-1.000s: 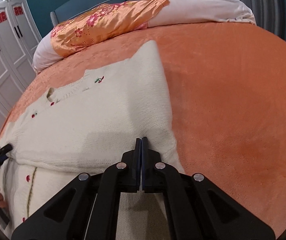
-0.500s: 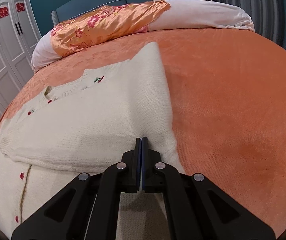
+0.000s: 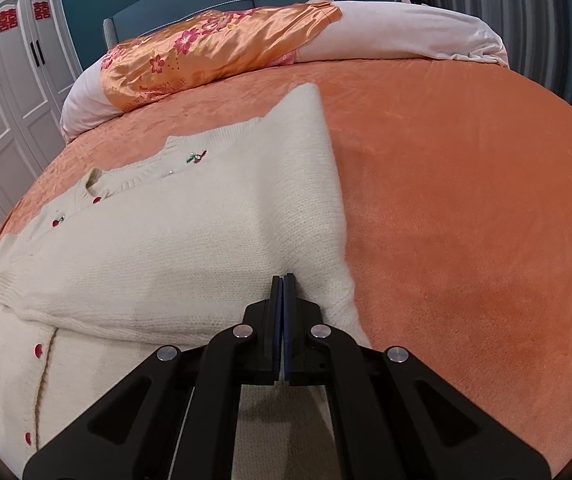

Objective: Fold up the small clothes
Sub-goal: 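Grasp the other sleeve cuff with the left gripper and lay it across the body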

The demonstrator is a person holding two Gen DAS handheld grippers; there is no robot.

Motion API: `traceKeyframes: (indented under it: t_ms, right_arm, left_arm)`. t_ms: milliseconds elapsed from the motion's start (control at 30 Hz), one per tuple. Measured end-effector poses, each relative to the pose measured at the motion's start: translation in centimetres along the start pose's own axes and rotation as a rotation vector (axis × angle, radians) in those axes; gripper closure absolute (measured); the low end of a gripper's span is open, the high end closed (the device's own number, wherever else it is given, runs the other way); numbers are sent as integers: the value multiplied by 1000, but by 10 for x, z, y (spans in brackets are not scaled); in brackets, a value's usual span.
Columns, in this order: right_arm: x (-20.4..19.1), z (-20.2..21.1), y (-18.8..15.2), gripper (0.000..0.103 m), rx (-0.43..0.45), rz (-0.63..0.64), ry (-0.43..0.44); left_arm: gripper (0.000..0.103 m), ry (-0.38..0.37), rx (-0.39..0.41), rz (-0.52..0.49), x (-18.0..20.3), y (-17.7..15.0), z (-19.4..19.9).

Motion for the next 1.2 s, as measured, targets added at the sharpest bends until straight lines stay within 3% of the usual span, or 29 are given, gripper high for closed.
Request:
traceKeyframes:
  t_ms: [167,267,333,400,433,500,567,633,700,833,867,900,967,1067,1200]
  right_arm:
    - [2,1,0,103,1,-11,14]
    - [4,2,1,103,0,-21,26]
    - [5,3,1,103,-1,-29,35]
    - [6,3,1,103,-1,-39,47]
    - [7,3,1,103,-1,-44,53]
    - [8,3,1,103,-3,-52,64]
    - [10,4,2,103,-5,-63,76]
    - [11,4,2,103,-9,-75,92]
    - [14,4,3,103,-15,-98,120]
    - [17,16,10,102,-46,-148,152]
    - [17,23,12,90,-49,-168,160]
    - [15,35,13,69,-40,-199,191]
    - [8,53,12,48,-13,-233,237]
    - [-18,52,5,48,-90,-194,278]
    - [-49,36,6,48,-138,-142,268]
  left_arm:
    - [96,-267,79,-236,161,-26,71]
    - [96,-458,20,-368,271,-92,101]
    - [96,-532,-40,-435,320,-143,108]
    - [94,-537,-110,-507,360,-203,101]
    - [88,-535,-152,-520,372,-230,94]
    - [85,-497,-247,-534,385,-286,74]
    - [83,-453,-312,-529,380,-326,61]
    - [81,-443,-331,-498,363,-342,64]
    - [70,-430,-331,-418,340,-334,66]
    - [50,-357,-260,-267,283,-284,61]
    - [47,-335,-244,-241,267,-272,58]
    - [47,-306,-235,-208,247,-257,51]
    - [47,-259,-251,-171,223,-241,35]
    - [47,-233,-282,-70,193,-220,14]
    - [47,-230,-316,44,168,-208,-7]
Point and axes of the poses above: each gripper's, at about its wrist camera, not at the fingertips, and z roughly against the way its jaws point, x to its right, y to its top, the point moved 5 cm from there along -z, roughly the way its jaws point, and after that the axes turned 4 degrees about -z, right-handed, at the moved point
